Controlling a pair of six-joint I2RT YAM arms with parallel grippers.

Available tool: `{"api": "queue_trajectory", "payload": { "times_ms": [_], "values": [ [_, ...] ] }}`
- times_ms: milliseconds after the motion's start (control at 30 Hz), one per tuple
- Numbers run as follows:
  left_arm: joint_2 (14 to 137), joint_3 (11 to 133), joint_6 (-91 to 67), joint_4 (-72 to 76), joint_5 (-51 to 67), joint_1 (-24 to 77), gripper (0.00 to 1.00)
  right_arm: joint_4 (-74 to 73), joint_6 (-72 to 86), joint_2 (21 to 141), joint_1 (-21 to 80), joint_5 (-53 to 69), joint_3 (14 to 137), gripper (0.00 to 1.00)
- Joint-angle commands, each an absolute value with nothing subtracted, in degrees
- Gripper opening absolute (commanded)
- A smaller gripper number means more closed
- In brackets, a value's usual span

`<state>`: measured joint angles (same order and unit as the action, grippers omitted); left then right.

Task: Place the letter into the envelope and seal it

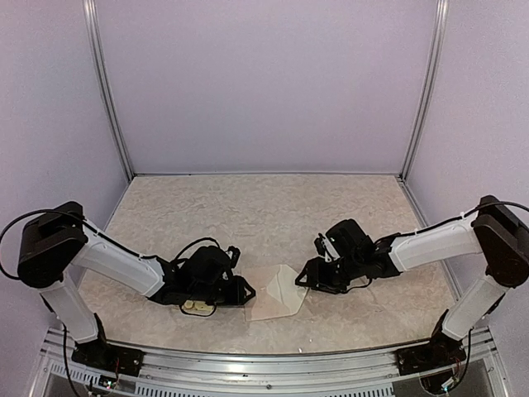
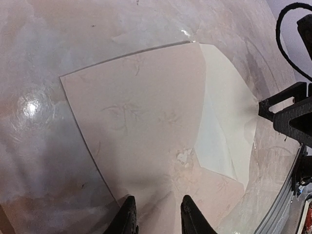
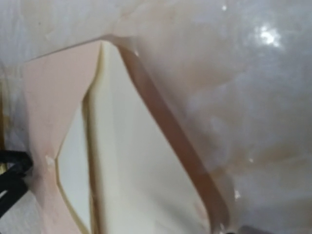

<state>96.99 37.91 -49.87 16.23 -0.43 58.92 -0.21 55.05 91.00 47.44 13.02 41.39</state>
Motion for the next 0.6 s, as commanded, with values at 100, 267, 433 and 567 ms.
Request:
{"api": "queue_trajectory", "payload": {
  "times_ms": [100,267,433,567],
  "values": [
    [101.2,38.6,-49.9,18.4,1.0,59.3,0.28,4.4,52.8,95.0,47.0,18.2,42.9,0.55],
    [101.5,38.4,-49.7,17.8,0.7,59.3,0.28,6.2,51.0,94.4,47.9,20.1,43.9,0.54],
    [101.4,38.6,-49.6,17.6,0.7,59.4,0.28,4.9,48.2,95.2,50.6,20.8,48.2,0.55],
    [101.2,38.8,-49.7,17.5,0.5,59.4,0.28,4.9,47.5,98.5,52.8,21.4,51.4,0.55]
  ]
}}
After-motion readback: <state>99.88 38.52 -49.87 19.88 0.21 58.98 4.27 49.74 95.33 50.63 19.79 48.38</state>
